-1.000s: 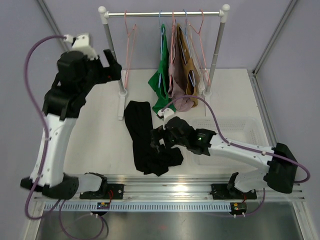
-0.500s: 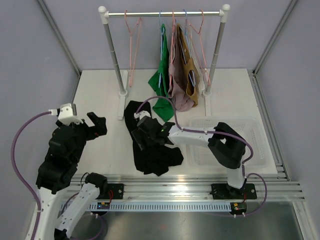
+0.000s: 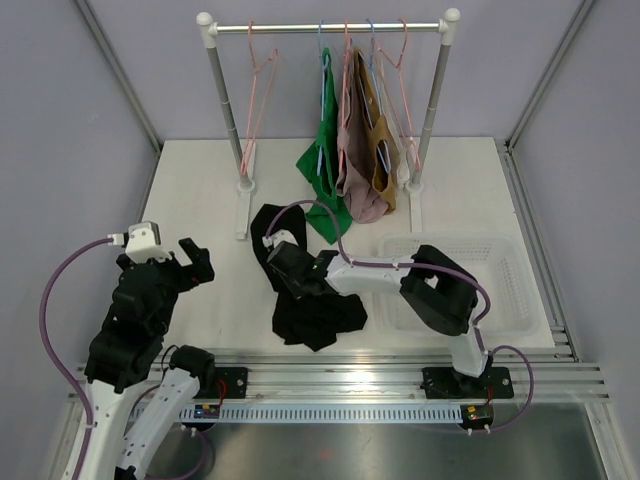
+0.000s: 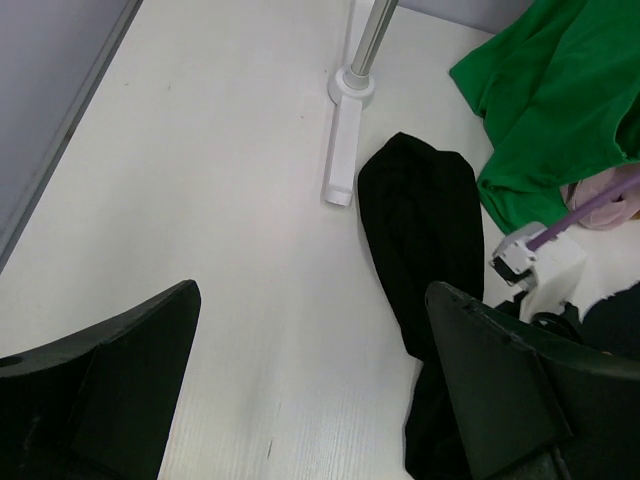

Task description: Remove the tank top from the hanger

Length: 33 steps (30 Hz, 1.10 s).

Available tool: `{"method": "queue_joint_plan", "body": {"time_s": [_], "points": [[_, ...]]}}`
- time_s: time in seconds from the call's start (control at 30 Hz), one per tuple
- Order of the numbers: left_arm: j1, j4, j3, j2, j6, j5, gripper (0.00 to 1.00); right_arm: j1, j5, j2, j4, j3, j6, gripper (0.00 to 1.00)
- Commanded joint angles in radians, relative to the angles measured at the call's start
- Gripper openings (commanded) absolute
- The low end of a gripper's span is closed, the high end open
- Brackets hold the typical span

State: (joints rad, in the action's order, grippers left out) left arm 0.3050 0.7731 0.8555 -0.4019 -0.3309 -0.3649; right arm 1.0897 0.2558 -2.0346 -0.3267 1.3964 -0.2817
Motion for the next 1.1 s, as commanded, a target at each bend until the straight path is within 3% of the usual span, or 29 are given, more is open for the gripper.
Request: {"method": "queue_joint_plan", "body": {"time_s": [0.0, 0.13, 0.33, 0.53, 0.8, 0.93, 1.07], "points": [[-0.004, -0.057, -0.006, 0.026, 0.013, -0.039, 0.99, 0.027, 0.077, 0.193, -0.008, -0.043, 0.001, 0.0], [-0.004, -0.064, -0.009, 0.038, 0.015, -0.042, 0.99, 0.035, 0.137, 0.42, -0.083, -0.076, -0.007, 0.0], [-0.012, -0.064, -0.007, 0.032, 0.018, -0.034, 0.99, 0.036, 0.198, 0.637, -0.187, -0.042, 0.033, 0.0], [-0.017, -0.067, -0.012, 0.04, 0.018, -0.032, 0.99, 0.036, 0.373, 0.868, -0.285, 0.018, 0.079, 0.0], [-0.027, -0.072, -0.012, 0.037, 0.021, -0.017, 0.99, 0.036, 0.641, 1.053, -0.478, 0.076, 0.029, 0.0], [-0.033, -0.071, -0.01, 0.034, 0.021, -0.008, 0.99, 0.036, 0.853, 1.12, -0.61, 0.076, -0.029, 0.0], [-0.038, -0.075, -0.012, 0.037, 0.02, -0.008, 0.99, 0.036, 0.866, 1.162, -0.713, 0.003, -0.192, 0.0]]}}
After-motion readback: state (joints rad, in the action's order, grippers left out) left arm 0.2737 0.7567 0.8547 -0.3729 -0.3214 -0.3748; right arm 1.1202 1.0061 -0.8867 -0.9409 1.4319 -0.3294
